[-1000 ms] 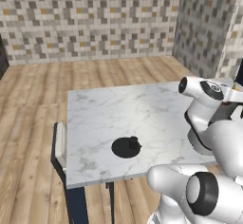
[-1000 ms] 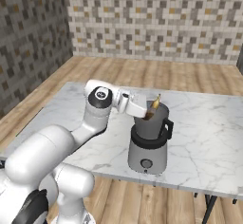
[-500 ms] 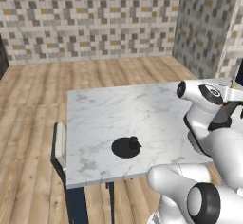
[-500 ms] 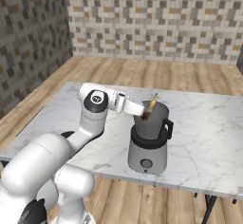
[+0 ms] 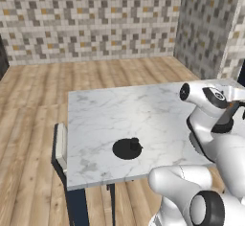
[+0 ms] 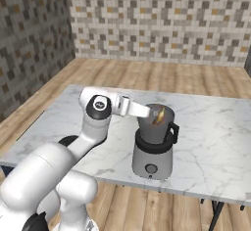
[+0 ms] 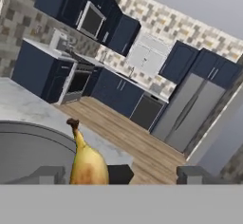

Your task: Open the blender lid, put the banana in the blender, close the lid, and start the blender.

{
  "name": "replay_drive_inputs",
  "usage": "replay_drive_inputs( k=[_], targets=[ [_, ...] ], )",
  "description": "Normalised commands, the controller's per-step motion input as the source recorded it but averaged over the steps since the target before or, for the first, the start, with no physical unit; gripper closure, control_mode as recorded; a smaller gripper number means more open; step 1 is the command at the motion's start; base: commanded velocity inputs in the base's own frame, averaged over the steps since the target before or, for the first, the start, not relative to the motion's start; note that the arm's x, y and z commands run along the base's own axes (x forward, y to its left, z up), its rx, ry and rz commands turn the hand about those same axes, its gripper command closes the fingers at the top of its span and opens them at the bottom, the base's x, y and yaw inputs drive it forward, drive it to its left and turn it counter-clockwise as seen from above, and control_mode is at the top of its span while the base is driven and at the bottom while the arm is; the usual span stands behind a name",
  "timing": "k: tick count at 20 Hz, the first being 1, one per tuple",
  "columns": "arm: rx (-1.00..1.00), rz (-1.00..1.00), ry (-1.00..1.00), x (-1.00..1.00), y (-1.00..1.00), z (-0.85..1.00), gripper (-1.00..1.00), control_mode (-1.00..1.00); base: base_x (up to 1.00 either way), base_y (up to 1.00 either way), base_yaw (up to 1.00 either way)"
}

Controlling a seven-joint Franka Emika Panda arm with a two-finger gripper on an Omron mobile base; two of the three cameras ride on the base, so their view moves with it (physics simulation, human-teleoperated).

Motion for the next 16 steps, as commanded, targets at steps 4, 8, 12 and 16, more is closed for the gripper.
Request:
replay_drive_inputs(
  k=[4, 8, 12, 16],
  targets=[
    [0.0, 0.03, 0.11, 0.0, 0.11, 0.15, -1.0, -1.0, 0.0, 0.0, 0.0],
    [0.0, 0.02, 0.08, -0.01, 0.11, 0.36, -1.0, -1.0, 0.0, 0.0, 0.0],
    [-0.01, 0.02, 0.04, -0.11, 0.25, 0.55, -1.0, -1.0, 0.0, 0.0, 0.0],
    [-0.05, 0.08, 0.07, -0.33, 0.7, 0.35, -1.0, -1.0, 0.0, 0.0, 0.0]
  ],
)
